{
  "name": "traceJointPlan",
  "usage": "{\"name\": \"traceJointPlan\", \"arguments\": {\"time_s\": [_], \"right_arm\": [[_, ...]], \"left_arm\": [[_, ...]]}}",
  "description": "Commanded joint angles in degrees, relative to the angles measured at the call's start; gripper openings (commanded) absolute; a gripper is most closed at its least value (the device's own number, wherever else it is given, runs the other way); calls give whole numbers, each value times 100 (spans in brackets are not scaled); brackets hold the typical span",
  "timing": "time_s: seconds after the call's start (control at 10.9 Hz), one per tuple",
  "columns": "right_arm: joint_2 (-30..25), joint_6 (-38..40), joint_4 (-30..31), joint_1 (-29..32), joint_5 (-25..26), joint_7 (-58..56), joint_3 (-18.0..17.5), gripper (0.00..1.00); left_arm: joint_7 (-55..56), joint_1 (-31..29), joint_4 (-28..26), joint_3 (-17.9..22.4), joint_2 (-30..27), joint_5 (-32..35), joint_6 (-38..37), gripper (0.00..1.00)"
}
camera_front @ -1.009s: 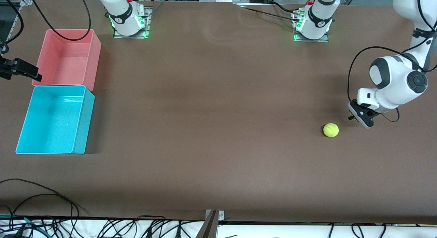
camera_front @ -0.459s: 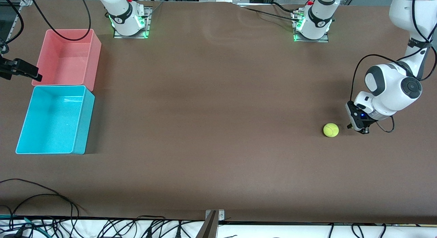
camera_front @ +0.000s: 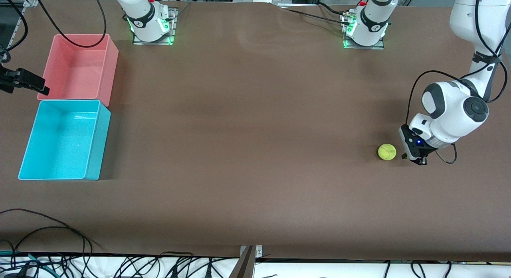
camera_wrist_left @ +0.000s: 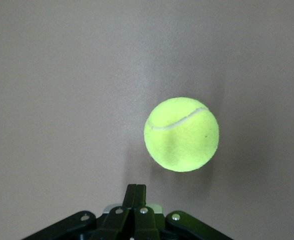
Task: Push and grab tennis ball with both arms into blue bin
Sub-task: 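Lower the left gripper to the table beside the tennis ball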
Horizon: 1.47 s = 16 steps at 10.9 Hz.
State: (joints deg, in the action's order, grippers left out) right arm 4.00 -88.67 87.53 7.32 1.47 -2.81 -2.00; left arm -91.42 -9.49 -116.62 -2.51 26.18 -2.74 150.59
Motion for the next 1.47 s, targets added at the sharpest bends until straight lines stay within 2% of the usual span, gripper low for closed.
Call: {"name": "traceJointPlan", "arguments": {"time_s": [0.0, 0.55, 0.73, 1.38], "right_arm": [[13, 95, -78, -12, -103, 52, -2, 100], [13, 95, -34, -12, -103, 52, -2, 100], [13, 95, -34, -12, -103, 52, -2, 100], [13, 95, -34, -12, -103, 52, -2, 100]], "left_arm": [[-166, 18, 228, 197, 264, -104, -100, 0], [-78, 9, 228, 198, 449, -534, -117, 0], [-78, 9, 210, 198, 449, -666, -327, 0], [44, 79, 131, 189, 449, -666, -513, 0]]}}
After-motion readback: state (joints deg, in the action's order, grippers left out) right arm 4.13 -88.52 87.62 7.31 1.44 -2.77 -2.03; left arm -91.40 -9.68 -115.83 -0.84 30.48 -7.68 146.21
